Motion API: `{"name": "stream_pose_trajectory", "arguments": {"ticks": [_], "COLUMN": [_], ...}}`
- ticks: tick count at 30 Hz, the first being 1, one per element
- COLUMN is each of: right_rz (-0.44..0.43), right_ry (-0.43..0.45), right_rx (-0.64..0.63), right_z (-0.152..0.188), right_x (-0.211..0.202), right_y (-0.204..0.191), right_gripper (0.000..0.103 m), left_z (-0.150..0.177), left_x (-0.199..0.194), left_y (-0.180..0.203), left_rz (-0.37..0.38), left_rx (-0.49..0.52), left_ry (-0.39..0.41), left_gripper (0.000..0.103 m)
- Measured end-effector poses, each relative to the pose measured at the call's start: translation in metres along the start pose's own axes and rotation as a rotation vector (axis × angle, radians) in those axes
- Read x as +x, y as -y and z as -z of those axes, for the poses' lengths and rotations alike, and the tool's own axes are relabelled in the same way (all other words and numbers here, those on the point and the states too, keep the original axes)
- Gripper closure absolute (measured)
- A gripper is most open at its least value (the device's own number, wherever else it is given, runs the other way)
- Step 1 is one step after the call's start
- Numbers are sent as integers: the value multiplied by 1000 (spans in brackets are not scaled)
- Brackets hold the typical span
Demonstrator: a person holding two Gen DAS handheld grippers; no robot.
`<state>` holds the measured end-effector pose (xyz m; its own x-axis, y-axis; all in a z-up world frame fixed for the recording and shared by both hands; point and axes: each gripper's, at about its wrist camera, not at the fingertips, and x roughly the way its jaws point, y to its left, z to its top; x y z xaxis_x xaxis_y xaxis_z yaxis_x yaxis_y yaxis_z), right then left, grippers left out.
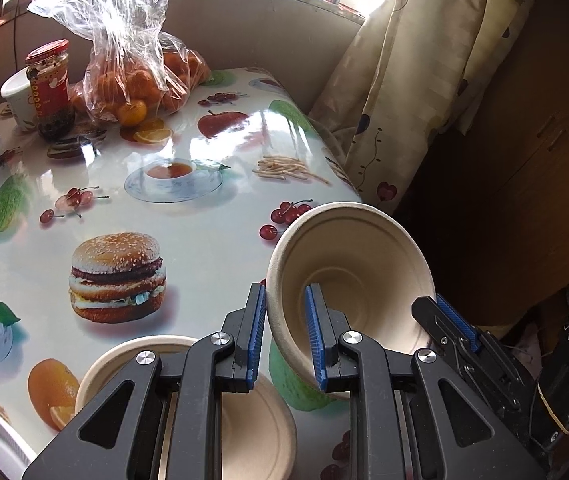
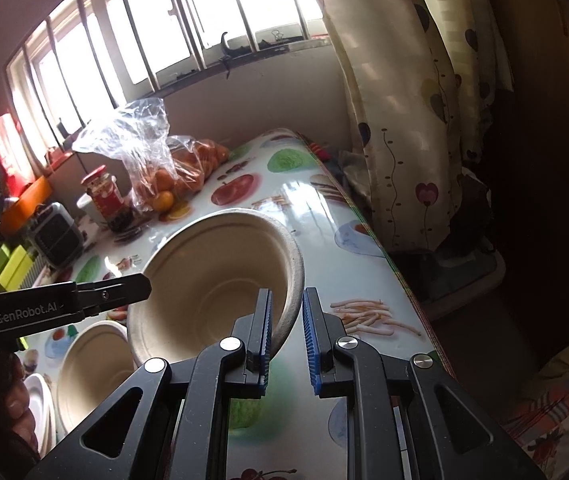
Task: Organize plates and bowls
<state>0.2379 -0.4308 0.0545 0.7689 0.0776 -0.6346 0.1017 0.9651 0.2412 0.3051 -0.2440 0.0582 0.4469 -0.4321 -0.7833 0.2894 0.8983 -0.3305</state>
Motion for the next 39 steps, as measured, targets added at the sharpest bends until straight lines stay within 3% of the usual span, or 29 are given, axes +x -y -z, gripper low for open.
{"name": "stream_pose_trajectory", "arguments": {"ticks": [16,39], "right_rz": [-43,-119], "right_ry": [46,4], "right_rx": [-39,-76], "right_z": [8,43], "right_x": [-38,-44], "right_y": [-39,-92], "right_gripper": [88,88], "left_z": [18,57], "left_x": [-51,-91], "left_y": [-14,-69], "left_rz": [-11,-51], "left_rx": [-15,-87], "left_ry": [59,80], "left_gripper": [82,82]}}
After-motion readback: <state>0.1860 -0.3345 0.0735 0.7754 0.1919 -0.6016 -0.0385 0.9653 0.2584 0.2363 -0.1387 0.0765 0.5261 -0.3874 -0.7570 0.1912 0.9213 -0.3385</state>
